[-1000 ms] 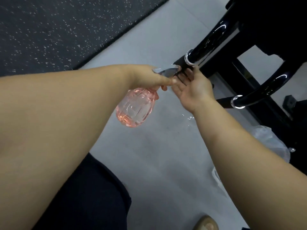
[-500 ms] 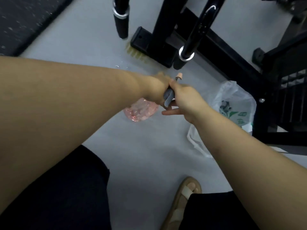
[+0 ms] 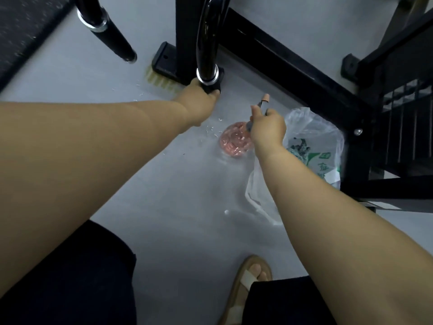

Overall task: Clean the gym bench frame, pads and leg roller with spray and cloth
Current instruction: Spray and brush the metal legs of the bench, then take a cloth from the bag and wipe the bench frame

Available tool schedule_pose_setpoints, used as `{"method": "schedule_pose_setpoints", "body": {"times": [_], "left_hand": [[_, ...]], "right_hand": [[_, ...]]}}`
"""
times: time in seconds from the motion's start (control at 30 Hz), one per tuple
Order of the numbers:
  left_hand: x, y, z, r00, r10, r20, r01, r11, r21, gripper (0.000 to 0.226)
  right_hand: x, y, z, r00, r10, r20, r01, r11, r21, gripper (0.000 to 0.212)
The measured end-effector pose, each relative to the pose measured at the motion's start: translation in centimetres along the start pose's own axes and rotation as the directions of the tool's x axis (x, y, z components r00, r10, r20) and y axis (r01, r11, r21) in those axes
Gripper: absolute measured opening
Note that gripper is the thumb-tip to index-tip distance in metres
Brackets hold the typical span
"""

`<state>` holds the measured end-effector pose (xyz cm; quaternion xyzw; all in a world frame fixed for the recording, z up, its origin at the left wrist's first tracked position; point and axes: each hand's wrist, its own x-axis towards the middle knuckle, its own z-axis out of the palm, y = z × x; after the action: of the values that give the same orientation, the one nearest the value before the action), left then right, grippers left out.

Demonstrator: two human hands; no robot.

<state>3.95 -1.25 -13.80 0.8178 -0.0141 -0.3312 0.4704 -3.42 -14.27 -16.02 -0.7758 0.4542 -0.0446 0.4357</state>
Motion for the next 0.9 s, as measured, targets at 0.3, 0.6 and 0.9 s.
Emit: {"method": "schedule_pose_setpoints", "body": {"times": [0.3, 0.6, 0.9], "left_hand": [[-0.9, 0.3, 1.2, 0.995, -0.038, -0.091, 0.027, 0.992, -0.122, 0.039], [-3.9, 1.0, 10.2, 0.994, -0.031, 0.1, 0.03, 0.999, 0.014, 0.018], [-1.9, 2.0, 13.2, 0.986, -0.019, -0.165, 0.018, 1.0, -0.006, 0.032]], "right_hand": [[0.8, -0.3, 0.5, 0.996, 0.042, 0.078, -0.04, 0.999, -0.025, 0.031], [2.6, 3.0, -8.5, 0.993, -0.08, -0.092, 0.067, 0.988, -0.141, 0.023], [7.0, 12.0, -11.4, 0.959, 0.186, 0.213, -0.039, 0.832, -0.553, 0.035]]}}
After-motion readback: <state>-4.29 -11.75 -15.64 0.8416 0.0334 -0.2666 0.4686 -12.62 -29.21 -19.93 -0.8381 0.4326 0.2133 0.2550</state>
